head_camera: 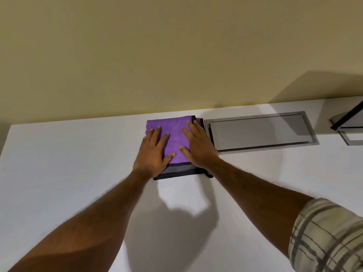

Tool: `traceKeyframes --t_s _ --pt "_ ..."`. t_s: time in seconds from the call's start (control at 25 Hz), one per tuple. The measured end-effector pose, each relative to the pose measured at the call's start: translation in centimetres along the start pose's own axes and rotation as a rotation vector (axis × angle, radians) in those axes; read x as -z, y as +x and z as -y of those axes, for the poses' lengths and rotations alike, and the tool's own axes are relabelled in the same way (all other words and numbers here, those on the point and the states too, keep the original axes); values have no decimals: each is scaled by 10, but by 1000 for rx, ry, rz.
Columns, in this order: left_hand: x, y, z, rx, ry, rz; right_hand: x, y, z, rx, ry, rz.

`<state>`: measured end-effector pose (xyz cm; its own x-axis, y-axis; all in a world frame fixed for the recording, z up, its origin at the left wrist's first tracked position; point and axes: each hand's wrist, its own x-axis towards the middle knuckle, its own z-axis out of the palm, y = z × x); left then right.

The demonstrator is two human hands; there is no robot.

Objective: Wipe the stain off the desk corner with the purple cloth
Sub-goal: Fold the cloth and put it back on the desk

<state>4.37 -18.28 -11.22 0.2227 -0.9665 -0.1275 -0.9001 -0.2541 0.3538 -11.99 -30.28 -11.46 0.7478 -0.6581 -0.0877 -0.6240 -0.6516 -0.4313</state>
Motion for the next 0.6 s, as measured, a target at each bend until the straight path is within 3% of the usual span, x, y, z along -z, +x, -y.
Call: traceKeyframes --t_s 0.12,0.36,0.6 --pt "-10 -14 -11 43 118 140 -13 -18 5 11 -134 110" --pt "13 -38 -13 34 218 245 -2 -40 25 -67 -168 187" --pt "62 -112 -5 21 303 251 15 -86 72 -78 -86 89"
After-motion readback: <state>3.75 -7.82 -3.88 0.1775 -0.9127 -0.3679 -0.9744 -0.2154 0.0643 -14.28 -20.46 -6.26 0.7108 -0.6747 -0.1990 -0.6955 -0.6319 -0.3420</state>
